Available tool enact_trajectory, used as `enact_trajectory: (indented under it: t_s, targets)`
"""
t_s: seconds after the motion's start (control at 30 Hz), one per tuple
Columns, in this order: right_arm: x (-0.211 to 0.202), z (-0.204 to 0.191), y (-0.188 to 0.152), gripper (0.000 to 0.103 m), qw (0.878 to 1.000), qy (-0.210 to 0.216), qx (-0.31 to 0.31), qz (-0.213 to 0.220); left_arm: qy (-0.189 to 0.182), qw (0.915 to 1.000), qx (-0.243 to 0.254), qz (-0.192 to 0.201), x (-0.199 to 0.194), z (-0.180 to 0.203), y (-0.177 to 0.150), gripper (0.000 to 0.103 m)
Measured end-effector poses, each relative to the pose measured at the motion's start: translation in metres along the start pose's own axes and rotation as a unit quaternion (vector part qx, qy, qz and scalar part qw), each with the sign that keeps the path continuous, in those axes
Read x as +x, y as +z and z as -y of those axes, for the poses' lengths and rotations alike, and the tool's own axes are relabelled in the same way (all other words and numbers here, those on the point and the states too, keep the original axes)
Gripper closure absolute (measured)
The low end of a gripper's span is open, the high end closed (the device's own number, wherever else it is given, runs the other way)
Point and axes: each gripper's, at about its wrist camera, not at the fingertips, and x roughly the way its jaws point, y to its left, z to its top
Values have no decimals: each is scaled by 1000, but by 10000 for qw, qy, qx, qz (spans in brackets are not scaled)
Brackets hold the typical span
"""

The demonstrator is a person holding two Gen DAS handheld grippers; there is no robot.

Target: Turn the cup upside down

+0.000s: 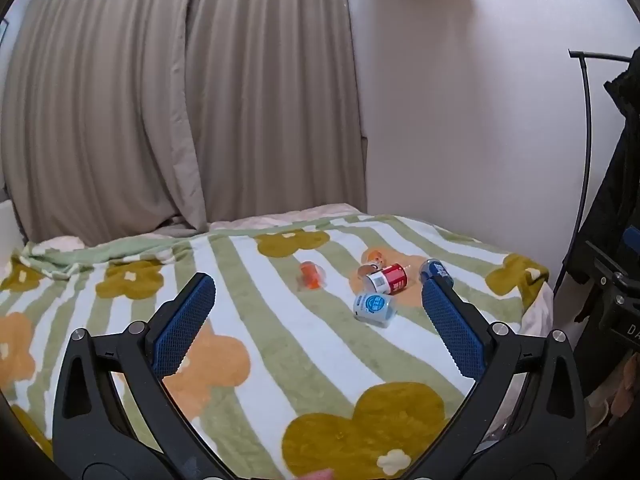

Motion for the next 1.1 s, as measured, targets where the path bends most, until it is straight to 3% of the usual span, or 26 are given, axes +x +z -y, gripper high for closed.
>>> enact_trajectory:
  t_s: [0.07,0.37,1.1]
  targets:
    - [-1,0,0,0,9999,-14,123,90,-102,9998,-2,-198,5,6,5,0]
    - [-8,12,0,0,9998,-40,214,29,13,9999,135,-56,0,15,9,0]
    - [-8,2,2,0,9999,-20,111,-47,-158,9998,121,57,-13,14,10,0]
